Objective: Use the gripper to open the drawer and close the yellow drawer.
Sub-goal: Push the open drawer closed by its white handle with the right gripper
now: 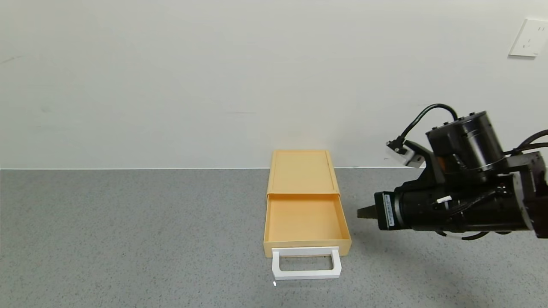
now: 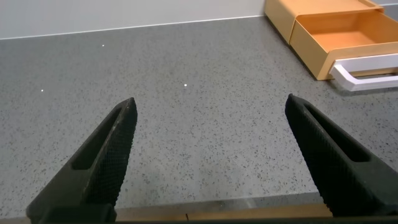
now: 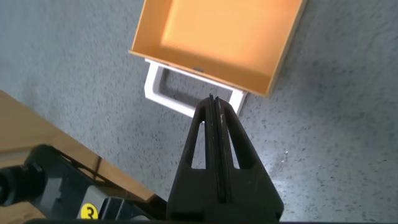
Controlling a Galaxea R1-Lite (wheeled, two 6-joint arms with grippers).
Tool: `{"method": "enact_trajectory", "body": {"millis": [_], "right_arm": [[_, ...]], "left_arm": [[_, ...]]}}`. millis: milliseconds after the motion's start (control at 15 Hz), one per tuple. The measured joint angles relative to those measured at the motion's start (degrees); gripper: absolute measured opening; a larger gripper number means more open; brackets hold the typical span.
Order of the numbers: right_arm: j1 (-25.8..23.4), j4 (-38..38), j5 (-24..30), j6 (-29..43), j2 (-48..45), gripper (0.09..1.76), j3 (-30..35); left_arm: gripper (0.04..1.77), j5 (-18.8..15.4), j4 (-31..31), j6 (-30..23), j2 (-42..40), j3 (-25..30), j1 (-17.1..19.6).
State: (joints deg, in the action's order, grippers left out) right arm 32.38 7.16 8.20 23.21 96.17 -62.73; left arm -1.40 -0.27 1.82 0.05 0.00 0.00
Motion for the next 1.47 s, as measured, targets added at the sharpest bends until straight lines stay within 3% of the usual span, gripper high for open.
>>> {"method": "enact_trajectory", "body": {"millis": [800,1467], "right_arm": [[9.4,3.1,-3.8,1.7,13.1,0.11,-3.6],[12.2,3.3,-6.7,1.8,20.8,0.11,-8.6]], "left_arm": [[1.72,0.3,0.0,-0.1,0.0,0.0,0.0],[1.72,0.3,0.0,-0.1,0.0,0.0,0.0]]}}
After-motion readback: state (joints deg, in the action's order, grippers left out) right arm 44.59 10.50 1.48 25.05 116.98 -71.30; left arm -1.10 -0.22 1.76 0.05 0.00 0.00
